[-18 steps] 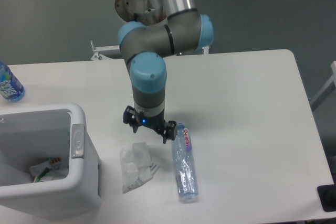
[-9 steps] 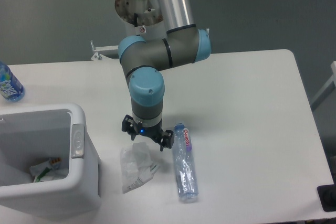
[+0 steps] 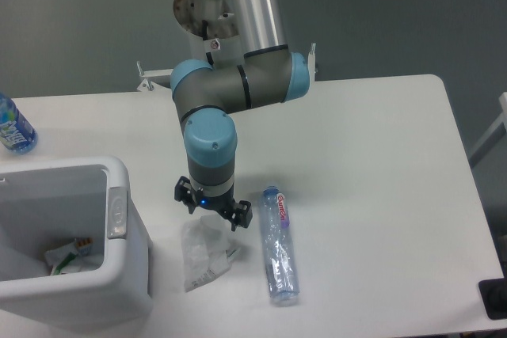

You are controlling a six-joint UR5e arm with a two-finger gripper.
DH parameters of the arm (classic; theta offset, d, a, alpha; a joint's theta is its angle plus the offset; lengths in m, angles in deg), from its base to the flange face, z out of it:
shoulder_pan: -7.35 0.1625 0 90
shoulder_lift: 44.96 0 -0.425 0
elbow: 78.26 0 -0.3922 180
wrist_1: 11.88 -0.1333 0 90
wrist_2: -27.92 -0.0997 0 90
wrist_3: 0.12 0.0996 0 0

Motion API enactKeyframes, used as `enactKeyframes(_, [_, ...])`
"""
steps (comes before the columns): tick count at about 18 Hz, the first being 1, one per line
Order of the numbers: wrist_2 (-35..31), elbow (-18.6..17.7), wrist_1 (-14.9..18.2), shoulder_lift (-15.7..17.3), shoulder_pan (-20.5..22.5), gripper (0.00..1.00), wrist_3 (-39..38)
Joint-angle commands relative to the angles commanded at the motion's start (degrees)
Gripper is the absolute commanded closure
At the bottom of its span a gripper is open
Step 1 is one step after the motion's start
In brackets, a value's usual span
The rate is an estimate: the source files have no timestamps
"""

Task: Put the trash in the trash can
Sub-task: 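Lower the gripper onto the tissue and close on it, then lift the tissue and carry it over the white trash bin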

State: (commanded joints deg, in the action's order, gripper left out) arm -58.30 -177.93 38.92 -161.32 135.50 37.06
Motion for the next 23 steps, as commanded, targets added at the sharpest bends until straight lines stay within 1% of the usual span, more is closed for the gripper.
enactKeyframes(1, [-0.09, 0.0, 0.0, -0.26, 0.0, 0.0, 0.0])
enactKeyframes(2, [-0.17, 0.0, -0.09, -0.35, 0.0, 0.03, 0.0])
enactKeyframes(4, [-0.26, 0.09, -0.61, -0.53, 0.0, 0.27, 0.0])
enactKeyframes(7, [-0.44, 0.26, -1.49, -0.7, 0.0, 0.53, -0.09])
enactKeyframes(9, [-0.53, 0.26, -1.49, -0.7, 0.0, 0.75, -0.17])
enactKeyframes(10, [-0.61, 0.26, -1.49, -0.62, 0.0, 0.87, -0.17])
enactKeyframes(11, [-0.62, 0.26, -1.49, -0.44, 0.0, 0.96, -0.17])
enactKeyframes(12, [-0.53, 0.26, -1.49, -0.35, 0.0, 1.0, -0.26])
enactKeyframes(15, [-0.53, 0.61, -1.49, 0.0, 0.09, 1.0, -0.52])
enactKeyframes(17, [-0.53, 1.84, -1.49, 0.61, 0.09, 1.0, -1.49])
enactKeyframes(20, [0.09, 5.52, -1.41, 1.75, 0.17, 1.0, -3.59])
enactKeyframes(23, [0.61, 9.83, -1.41, 3.07, 0.88, 1.0, -8.24])
